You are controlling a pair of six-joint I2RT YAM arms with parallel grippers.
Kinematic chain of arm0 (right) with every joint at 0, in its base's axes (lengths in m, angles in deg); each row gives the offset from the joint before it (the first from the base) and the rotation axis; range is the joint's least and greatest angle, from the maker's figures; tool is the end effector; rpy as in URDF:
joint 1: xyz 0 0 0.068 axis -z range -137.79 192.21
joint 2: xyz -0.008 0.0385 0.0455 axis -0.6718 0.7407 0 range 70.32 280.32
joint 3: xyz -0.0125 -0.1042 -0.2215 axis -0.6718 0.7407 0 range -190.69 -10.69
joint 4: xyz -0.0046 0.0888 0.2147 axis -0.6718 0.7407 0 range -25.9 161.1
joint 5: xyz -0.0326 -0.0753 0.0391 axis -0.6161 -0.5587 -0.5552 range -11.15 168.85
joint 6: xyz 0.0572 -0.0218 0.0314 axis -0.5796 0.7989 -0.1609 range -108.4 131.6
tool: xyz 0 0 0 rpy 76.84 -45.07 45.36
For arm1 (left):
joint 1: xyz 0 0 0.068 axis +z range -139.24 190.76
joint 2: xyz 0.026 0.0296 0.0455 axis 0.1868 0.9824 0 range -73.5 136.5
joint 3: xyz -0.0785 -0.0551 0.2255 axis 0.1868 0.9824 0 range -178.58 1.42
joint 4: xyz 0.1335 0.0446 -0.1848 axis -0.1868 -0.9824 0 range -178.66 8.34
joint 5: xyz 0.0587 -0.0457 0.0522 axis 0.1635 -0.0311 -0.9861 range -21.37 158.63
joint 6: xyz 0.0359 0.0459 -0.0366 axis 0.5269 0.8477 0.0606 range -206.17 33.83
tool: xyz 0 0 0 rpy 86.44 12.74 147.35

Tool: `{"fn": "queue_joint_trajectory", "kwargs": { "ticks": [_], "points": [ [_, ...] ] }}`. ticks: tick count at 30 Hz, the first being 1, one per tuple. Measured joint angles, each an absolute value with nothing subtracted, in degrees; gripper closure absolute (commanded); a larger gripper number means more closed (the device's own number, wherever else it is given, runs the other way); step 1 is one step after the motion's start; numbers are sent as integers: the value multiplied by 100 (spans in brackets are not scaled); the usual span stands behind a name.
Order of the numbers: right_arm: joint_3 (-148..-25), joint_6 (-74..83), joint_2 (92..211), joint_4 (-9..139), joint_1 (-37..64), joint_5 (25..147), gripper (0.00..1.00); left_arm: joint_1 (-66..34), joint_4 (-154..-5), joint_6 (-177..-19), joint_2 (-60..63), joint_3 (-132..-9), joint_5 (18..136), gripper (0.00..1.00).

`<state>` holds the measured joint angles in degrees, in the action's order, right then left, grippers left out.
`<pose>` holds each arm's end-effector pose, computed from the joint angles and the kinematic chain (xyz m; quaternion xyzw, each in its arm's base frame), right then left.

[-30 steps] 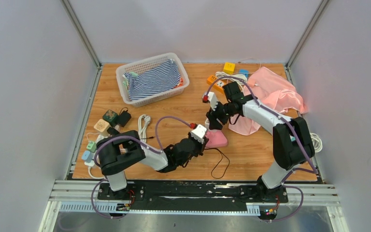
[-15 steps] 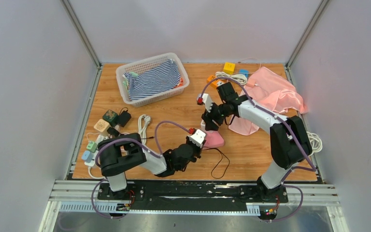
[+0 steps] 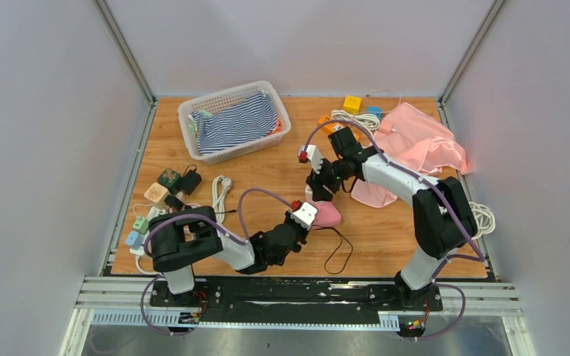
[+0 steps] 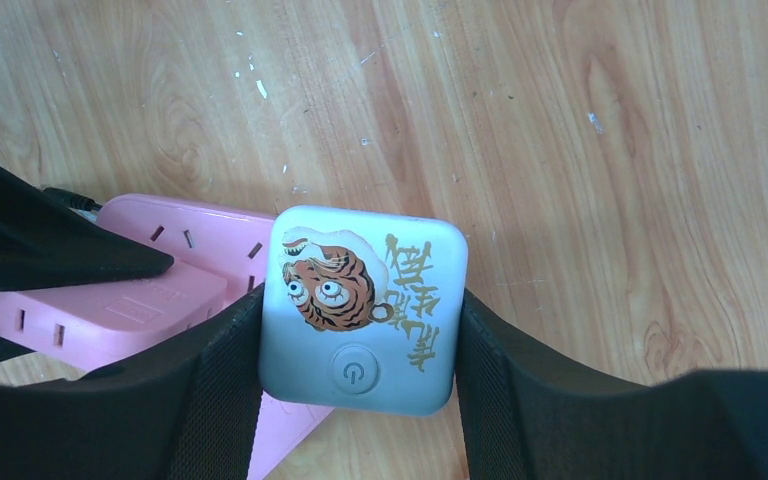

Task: Pull the plug off the socket
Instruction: Remove the plug from the socket.

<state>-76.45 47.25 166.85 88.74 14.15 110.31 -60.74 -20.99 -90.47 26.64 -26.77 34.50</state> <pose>0.2775 0.1809 0.1894 -0.5535 0.7381 0.2394 0.3026 0.1255 -0.2768 0.1370 0.2541 0.7186 -0.1934 0.6177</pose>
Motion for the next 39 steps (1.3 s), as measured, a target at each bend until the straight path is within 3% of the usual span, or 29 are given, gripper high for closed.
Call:
{"fn": "queue_joint_trajectory", "kwargs": {
  "ticks": [15, 22, 30, 39],
  "points": [
    [-7702, 4723, 16825, 8876, 1249, 10697, 100, -5796, -2484, -9221, 2404, -2657, 3948, 100],
    [-7732, 4721, 16880, 8800, 1234, 10542, 100, -5283, -2510, -9860, 2304, -2589, 4788, 100],
    [-7735, 4723, 16884, 8833, 1192, 10518, 100, -5816, -2891, -9086, 2354, -2843, 3861, 100],
    [-7752, 4730, 16923, 8785, 1181, 10380, 100, -5233, -2805, -9903, 2260, -2697, 4888, 100]
  ]
}}
